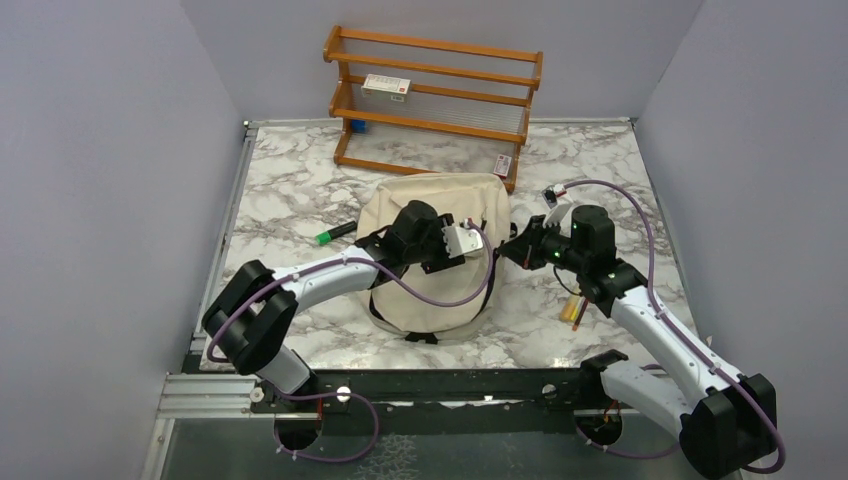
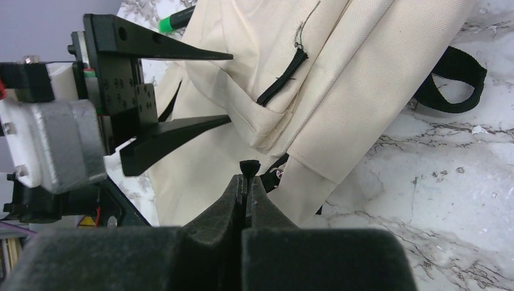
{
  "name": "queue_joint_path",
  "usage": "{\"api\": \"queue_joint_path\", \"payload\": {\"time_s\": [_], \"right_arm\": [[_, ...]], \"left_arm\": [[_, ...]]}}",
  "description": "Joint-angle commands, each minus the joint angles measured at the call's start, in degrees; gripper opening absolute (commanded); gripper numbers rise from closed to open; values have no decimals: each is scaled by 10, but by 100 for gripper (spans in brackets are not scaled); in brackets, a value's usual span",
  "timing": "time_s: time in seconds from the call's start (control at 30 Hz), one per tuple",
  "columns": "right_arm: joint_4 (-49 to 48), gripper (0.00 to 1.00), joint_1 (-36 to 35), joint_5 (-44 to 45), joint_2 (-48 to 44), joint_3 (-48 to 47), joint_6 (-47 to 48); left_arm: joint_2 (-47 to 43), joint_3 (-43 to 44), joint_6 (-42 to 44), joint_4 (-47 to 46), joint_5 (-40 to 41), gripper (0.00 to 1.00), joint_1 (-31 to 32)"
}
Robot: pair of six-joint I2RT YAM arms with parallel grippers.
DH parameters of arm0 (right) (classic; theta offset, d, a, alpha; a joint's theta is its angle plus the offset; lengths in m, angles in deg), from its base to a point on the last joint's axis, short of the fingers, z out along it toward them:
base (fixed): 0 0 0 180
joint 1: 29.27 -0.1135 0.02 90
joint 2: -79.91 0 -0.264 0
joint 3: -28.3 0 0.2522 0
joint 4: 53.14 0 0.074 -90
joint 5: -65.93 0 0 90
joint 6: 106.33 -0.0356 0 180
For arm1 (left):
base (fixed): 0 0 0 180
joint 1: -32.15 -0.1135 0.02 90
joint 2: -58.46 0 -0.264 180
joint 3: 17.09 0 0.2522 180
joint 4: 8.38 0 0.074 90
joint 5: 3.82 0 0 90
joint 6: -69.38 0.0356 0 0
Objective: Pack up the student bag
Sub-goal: Zip the student bag at the center of the board.
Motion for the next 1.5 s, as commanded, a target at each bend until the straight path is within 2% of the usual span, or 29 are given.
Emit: {"api": "queue_joint_path", "payload": {"time_s": [0.0, 0.13, 0.2, 0.4, 0.6, 0.8, 1.03, 1.17, 1.3, 1.37, 1.47], "right_arm": [[-8, 1, -3, -27, -11, 3, -7], [-4, 0, -3, -32, -7, -2, -4], [-4, 0, -3, -31, -8, -3, -5], [3, 0, -3, -24, -11, -4, -3], [12, 0, -3, -5, -13, 1, -2], [13, 0, -3, -12, -14, 6, 2], [23, 0, -3, -19, -24, 4, 9], [31, 1, -3, -15, -32, 1, 14], [28, 1, -3, -24, -26, -3, 12], [25, 0, -3, -29, -24, -4, 8], [9, 1, -3, -34, -23, 2, -1]], "left_arm": [[-32, -1, 26, 29, -62, 63, 1], [-12, 5, 39, 29, -38, 63, 1], [1, 13, 47, 29, -28, 59, 1], [32, 57, 58, 62, 3, 29, 1], [14, 91, 68, 86, 17, 0, 0], [7, 113, 98, 69, 44, 0, -13], [49, 127, 162, 112, 77, 0, -42], [39, 106, 166, 109, 96, 20, -44], [4, 97, 103, 118, 22, 38, -44], [-19, 81, 67, 116, -6, 44, -44], [-64, 46, 17, 92, -38, 47, -44]]}}
